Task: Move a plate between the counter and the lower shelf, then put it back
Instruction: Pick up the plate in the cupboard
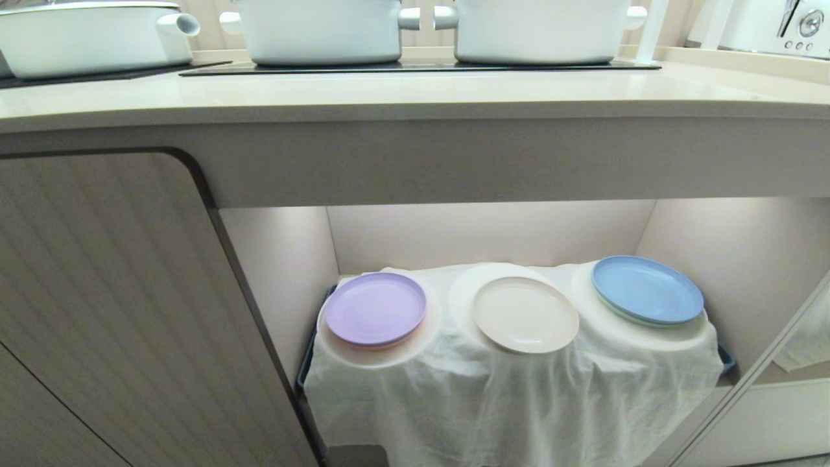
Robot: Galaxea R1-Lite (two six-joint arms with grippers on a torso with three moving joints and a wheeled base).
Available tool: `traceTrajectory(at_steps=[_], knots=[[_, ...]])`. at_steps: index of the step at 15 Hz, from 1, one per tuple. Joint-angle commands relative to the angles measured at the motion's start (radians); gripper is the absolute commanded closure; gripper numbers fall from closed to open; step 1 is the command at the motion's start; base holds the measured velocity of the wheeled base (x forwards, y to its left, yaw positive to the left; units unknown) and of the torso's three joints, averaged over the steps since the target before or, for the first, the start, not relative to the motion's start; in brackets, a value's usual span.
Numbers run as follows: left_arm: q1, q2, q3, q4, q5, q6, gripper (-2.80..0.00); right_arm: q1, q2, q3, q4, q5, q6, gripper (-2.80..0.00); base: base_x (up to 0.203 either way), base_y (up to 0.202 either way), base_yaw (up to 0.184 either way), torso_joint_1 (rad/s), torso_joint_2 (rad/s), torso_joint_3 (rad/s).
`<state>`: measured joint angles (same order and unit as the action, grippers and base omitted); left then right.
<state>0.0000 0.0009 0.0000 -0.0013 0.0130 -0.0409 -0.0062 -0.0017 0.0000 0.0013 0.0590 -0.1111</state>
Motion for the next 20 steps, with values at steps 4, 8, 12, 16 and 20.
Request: traceTrajectory(at_steps=[4, 8, 12, 16, 20], knots=[[0.0, 0.001, 0.0, 0.0, 0.001, -0.001, 0.0, 0.0, 0.002, 0.0, -0.001, 0.001, -0.001, 0.0, 0.0, 0.0, 0.0, 0.0, 0.0, 0.0], [0.0, 0.001, 0.0, 0.0, 0.001, -0.001, 0.0, 0.0, 0.002, 0.0, 0.0, 0.001, -0.002, 0.0, 0.0, 0.0, 0.0, 0.0, 0.0, 0.0], [0.001, 0.001, 0.0, 0.0, 0.001, -0.001, 0.0, 0.0, 0.002, 0.0, -0.001, 0.001, -0.001, 0.0, 0.0, 0.0, 0.0, 0.0, 0.0, 0.0], [0.0, 0.001, 0.0, 0.0, 0.001, -0.001, 0.0, 0.0, 0.002, 0.0, 0.0, 0.001, -0.001, 0.0, 0.0, 0.0, 0.0, 0.0, 0.0, 0.0], [0.0, 0.001, 0.0, 0.0, 0.001, -0.001, 0.0, 0.0, 0.002, 0.0, -0.001, 0.001, -0.001, 0.0, 0.0, 0.0, 0.0, 0.0, 0.0, 0.0]])
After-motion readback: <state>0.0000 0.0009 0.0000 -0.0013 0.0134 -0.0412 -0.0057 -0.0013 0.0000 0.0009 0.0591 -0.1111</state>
